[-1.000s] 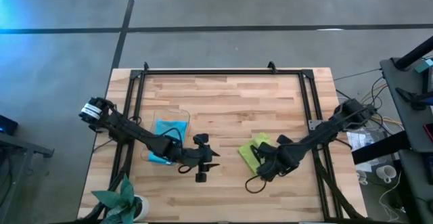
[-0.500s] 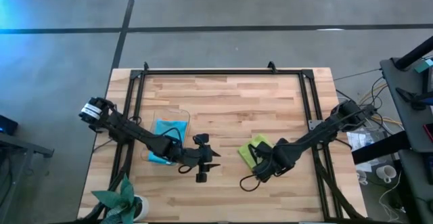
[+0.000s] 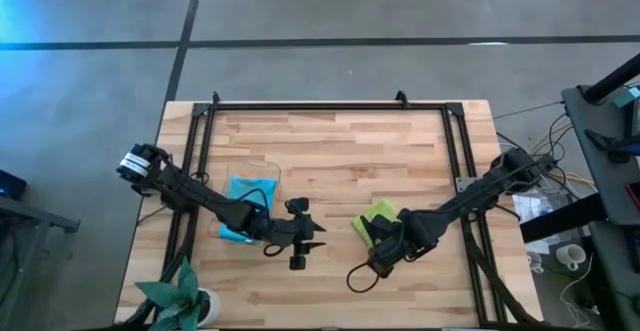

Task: Fold microfiber towels
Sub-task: Fold the green microfiber towel on the table

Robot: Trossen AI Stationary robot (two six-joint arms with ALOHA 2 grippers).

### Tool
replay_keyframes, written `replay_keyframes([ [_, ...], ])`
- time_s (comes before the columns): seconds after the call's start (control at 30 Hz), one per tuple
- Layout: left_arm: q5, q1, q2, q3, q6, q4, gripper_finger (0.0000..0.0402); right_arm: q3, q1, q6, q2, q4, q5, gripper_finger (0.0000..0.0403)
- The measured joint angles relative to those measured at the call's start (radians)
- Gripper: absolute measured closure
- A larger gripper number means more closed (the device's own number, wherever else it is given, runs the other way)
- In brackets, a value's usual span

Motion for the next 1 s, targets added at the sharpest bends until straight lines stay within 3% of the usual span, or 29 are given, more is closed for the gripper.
replay_keyframes([
  [0.3, 0.002, 0.0, 0.0, 0.0, -0.042, 0.0, 0.0254, -0.032, 0.002, 0.08, -0.004, -0.119, 0.003, 0.022],
  [0.47, 0.002, 0.0, 0.0, 0.0, -0.05, 0.0, 0.0254, -0.092, -0.002, 0.149, -0.004, -0.017, 0.004, 0.0227],
  [0.77, 0.002, 0.0, 0.0, 0.0, -0.046, -0.001, 0.0254, -0.209, -0.032, 0.43, -0.004, 0.229, 0.019, 0.0231],
  [1.0, 0.025, 0.0, 0.0, -0.002, -0.042, -0.005, 0.0254, -0.227, -0.072, 0.42, -0.005, 0.308, 0.086, 0.0242],
])
